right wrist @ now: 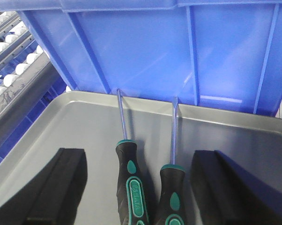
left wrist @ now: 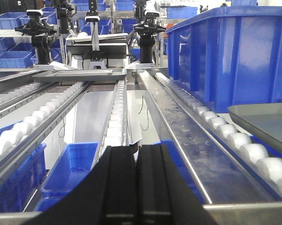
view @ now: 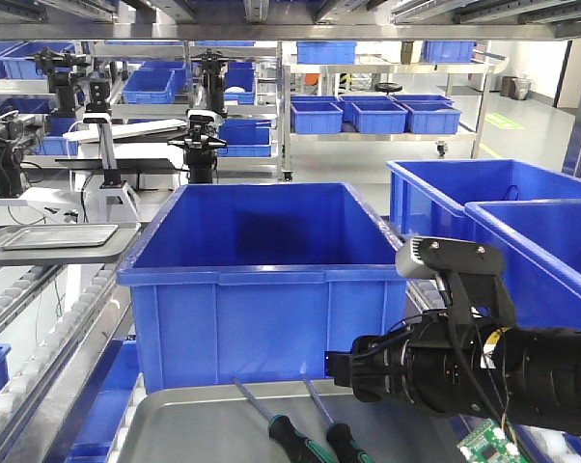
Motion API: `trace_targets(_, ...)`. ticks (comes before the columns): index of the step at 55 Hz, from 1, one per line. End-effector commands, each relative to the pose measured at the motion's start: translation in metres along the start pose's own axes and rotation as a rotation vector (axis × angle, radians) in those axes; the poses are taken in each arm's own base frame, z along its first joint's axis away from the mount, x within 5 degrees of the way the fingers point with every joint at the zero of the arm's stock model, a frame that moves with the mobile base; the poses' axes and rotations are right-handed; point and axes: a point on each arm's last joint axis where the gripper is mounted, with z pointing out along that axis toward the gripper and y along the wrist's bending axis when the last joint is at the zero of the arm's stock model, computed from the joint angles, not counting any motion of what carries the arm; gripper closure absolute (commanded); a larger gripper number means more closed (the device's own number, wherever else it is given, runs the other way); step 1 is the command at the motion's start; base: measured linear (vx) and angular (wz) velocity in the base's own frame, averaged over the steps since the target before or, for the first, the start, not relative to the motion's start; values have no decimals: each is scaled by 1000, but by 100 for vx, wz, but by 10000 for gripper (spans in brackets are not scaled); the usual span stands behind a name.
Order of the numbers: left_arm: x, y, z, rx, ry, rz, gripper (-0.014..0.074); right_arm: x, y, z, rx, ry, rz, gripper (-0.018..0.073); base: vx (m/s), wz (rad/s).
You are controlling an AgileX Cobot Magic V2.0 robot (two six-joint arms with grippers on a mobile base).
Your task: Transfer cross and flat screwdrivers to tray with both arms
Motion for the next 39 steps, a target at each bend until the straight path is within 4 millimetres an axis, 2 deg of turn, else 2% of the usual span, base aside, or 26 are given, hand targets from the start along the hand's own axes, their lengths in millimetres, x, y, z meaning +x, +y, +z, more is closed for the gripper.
trace_targets(1,-17,0,-3,-2,-120,-12,603,-20,6,-16,-23,-135,-15,15,0,0)
trace_targets(20,-17,0,-3,-2,-120,-12,603,-20,5,-15,-19,-132,-27,17,0,0)
trace_targets(24,-17,0,-3,-2,-120,-12,603,-18,2,-21,-1,-144,-62,36,0,0)
trace_targets(31,-17,0,-3,-2,-120,-12,603,4,-13,-50,29,-186,-29,120,0,0)
trace_targets(39,-17,0,-3,-2,-120,-12,603,48,-41,-91,123,-272,-40,233,0,0)
